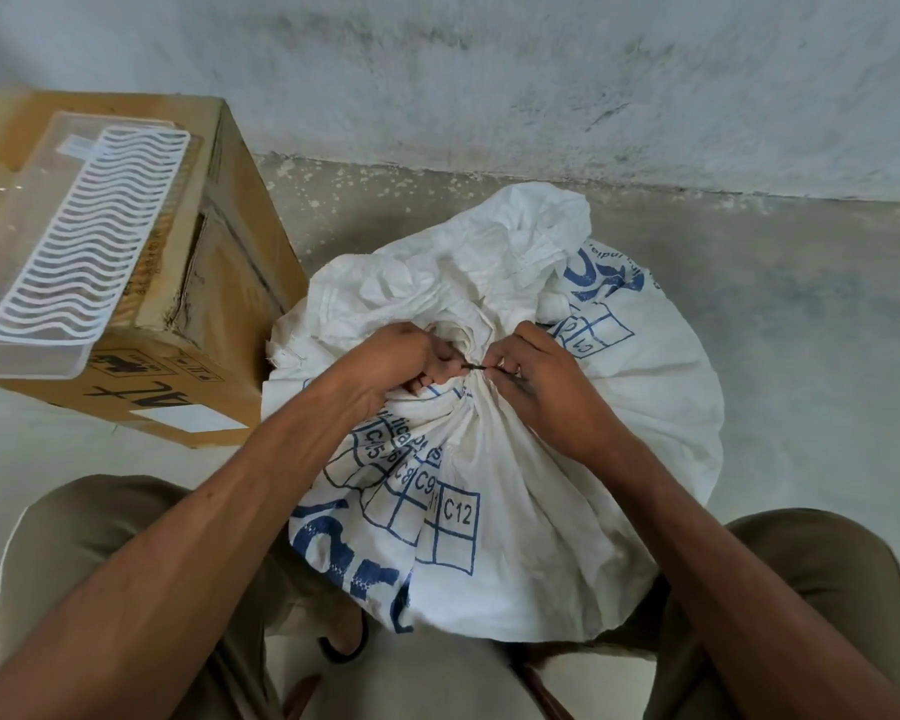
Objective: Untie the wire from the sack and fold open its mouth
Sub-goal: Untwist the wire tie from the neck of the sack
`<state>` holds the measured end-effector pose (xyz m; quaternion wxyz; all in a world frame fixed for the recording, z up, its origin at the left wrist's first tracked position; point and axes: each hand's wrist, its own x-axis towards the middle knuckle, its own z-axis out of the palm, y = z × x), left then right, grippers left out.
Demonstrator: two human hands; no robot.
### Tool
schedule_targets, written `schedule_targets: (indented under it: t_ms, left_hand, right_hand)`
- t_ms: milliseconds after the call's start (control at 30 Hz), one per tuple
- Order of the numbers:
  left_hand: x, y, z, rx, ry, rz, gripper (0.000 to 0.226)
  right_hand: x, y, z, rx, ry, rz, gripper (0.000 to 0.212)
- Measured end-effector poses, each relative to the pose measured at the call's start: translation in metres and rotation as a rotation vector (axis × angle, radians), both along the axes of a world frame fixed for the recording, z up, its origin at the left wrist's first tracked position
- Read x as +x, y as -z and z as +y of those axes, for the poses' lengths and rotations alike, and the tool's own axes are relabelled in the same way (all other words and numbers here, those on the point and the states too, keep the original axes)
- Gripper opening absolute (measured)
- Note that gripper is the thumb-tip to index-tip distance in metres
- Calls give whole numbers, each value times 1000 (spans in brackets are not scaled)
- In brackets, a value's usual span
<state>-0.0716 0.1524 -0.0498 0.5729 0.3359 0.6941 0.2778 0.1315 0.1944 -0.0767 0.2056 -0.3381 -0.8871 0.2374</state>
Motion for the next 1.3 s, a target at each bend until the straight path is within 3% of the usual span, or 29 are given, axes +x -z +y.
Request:
schedule_targets:
  t_ms: [167, 267, 433, 533, 600, 767, 1000, 1300]
  left_hand:
    - [-1, 6, 0, 7, 16, 24, 21]
    - [1, 1, -3, 58, -6, 0, 11]
    - [-7, -9, -8, 94, 76, -255, 46]
    - [-11, -9, -9, 126, 156, -107, 49]
    - [-7, -5, -8, 153, 99, -65, 42]
    - [3, 20, -7, 451, 194, 271, 20]
    - [12, 29, -12, 580, 216, 489, 12]
    - [18, 36, -17, 730, 312, 620, 15]
  right_hand:
    - [0, 0, -7, 38, 30, 11, 7]
    - [-1, 2, -8, 80, 33, -14, 2]
    - [-2, 7, -5, 68, 30, -29, 2]
    - [-3, 8, -4, 45, 30, -30, 2]
    - [-3, 7, -3, 31, 30, -35, 3]
    - [0, 7, -1, -5, 21, -31, 4]
    - [3, 10, 1, -33, 45, -38, 4]
    - [3, 9, 0, -17, 56, -56, 3]
